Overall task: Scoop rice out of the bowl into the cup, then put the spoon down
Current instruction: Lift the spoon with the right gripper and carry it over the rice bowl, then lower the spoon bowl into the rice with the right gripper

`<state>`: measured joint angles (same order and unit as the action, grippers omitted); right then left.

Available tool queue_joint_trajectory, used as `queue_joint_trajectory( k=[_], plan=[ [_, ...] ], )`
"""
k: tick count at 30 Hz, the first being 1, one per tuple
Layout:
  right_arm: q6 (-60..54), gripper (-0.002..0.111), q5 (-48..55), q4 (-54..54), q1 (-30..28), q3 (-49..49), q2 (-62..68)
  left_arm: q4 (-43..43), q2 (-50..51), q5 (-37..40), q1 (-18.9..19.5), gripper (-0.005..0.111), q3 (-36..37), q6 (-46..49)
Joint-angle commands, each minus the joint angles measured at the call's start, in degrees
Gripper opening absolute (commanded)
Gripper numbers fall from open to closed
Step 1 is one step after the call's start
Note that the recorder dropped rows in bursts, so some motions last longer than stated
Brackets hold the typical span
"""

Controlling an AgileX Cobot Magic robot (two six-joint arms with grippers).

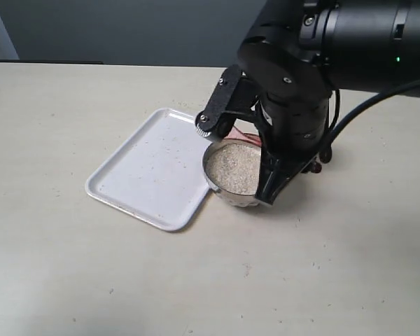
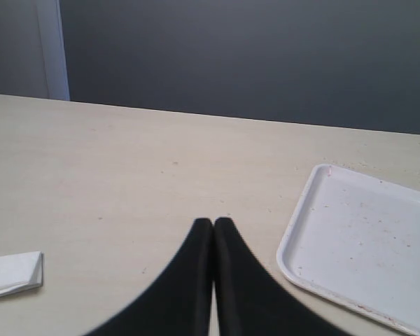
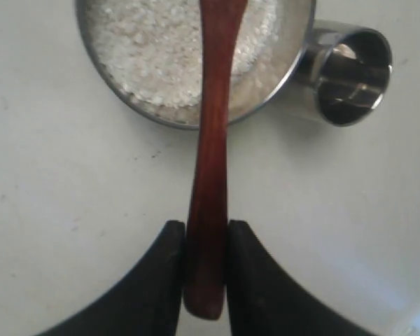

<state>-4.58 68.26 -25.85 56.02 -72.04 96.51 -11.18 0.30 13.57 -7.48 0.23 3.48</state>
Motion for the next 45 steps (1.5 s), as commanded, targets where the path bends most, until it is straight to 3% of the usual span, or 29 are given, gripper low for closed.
queue_joint_trajectory(
  k=[1,7,15,45],
  plan=[
    [0.85,-0.001,1.7,-5.74,-0.07,0.1,-0.59,0.09,-0.3,-0.13,-0.05,0.001,-0.23,-0.37],
    [2.92,-0.001,1.7,-10.91,-0.94,0.1,-0.59,0.09,-0.3,-0.13,-0.05,0.001,-0.23,-0.37],
    [2.92,-0.001,1.7,-10.46,-6.93,3.35,-0.26,0.09,-0.3,-0.13,-0.05,0.001,-0.23,-0.37],
    [-3.52,-0.001,1.7,-13.8,-6.71,3.35,7.21,0.09,-0.3,-0.13,-0.05,0.001,-0.23,-0.37]
  ],
)
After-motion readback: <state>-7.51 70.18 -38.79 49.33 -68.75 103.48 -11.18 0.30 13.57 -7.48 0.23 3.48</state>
